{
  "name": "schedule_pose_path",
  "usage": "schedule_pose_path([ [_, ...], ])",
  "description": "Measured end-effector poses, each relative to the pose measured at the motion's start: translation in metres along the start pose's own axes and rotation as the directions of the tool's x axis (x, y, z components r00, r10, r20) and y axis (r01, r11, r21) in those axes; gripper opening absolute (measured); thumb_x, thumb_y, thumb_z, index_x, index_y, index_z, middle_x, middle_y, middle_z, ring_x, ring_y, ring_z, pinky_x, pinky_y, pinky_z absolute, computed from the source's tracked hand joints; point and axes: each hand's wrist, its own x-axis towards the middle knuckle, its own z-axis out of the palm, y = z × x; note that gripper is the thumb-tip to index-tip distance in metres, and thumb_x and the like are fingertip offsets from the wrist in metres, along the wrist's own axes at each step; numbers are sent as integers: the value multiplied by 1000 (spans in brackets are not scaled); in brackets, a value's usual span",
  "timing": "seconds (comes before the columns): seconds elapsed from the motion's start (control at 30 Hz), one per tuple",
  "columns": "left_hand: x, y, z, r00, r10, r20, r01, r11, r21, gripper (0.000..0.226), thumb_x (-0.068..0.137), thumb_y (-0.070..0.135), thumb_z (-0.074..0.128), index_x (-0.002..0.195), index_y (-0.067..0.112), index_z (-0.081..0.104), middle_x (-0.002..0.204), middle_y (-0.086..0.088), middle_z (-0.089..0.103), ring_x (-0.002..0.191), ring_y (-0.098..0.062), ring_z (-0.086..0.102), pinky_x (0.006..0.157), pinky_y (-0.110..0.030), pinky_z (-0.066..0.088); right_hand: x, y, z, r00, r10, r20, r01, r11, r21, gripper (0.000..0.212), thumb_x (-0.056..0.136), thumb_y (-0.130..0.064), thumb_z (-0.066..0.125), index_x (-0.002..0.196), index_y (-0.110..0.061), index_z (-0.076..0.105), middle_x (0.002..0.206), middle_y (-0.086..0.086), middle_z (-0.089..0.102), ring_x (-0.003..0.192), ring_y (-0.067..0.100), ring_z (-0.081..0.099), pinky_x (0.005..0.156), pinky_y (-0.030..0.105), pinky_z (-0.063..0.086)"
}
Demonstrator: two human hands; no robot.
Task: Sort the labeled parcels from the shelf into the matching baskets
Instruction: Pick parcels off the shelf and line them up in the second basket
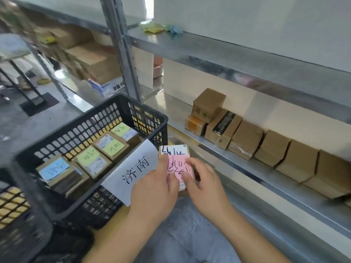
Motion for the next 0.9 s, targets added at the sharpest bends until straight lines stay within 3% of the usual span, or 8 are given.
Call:
schedule_pose_path([
  [0.1,-16,-41,-31,999,-37,-16,38,998,51,59,100,47,29,153,31,11,101,6,65,82,-17,63,70,-38,53,-3,-30,39,999,-39,37,39,999,24,44,102,-35,57,145,-37,49,129,-14,53,118,-5,49,98,16,45],
  [0.27,-40,-106,-81,990,-126,-69,131,989,65,66,98,57,27,156,34,5,114,5,65,91,-17,66,73,-39,55,0,-87,102,992,-66,108,57,994,88,41,100,-35,60,138,-47,53,123,-25,53,113,-1,57,92,30,56],
  [0.4,-52,-146,-116,976,-171,-137,177,983,38,67,98,59,28,156,37,4,115,8,63,91,-15,64,73,-37,54,11,-123,144,987,-62,146,28,974,225,39,96,-29,65,127,-53,60,116,-10,69,103,12,69,85,40,61],
  [0.5,-55,-176,-133,957,-183,-225,195,980,33,66,97,62,27,156,38,9,112,9,62,87,-13,63,69,-37,55,23,-147,163,980,-50,193,-14,948,317,38,99,-17,65,127,-42,63,109,-9,73,96,12,73,74,35,64],
  [0.6,-55,-204,-139,934,-232,-270,252,967,39,67,96,62,31,155,34,19,124,7,58,107,-15,57,80,-31,52,44,-160,176,968,-57,243,-18,956,293,38,100,-15,63,123,-46,63,108,-8,74,95,13,74,72,37,65],
  [0.67,-53,-222,-138,927,-262,-268,293,953,82,68,97,63,29,155,29,25,132,3,56,122,-19,50,96,-35,49,63,-163,186,961,-58,270,-6,973,231,37,100,-19,63,125,-47,63,107,-11,74,96,12,74,76,42,64],
  [0.77,-44,-243,-134,909,-349,-226,387,910,152,69,97,64,24,157,31,21,156,-4,39,148,-28,27,122,-45,26,97,-164,205,946,-81,313,42,991,130,38,99,-21,62,130,-44,62,102,-12,73,91,10,73,77,42,64],
  [0.9,-31,-263,-120,877,-424,-226,463,871,162,69,96,66,24,158,36,16,165,-2,24,154,-25,11,122,-42,11,148,-158,241,901,-89,424,69,996,63,38,99,-19,62,130,-42,60,121,-7,68,99,8,71,74,33,64],
])
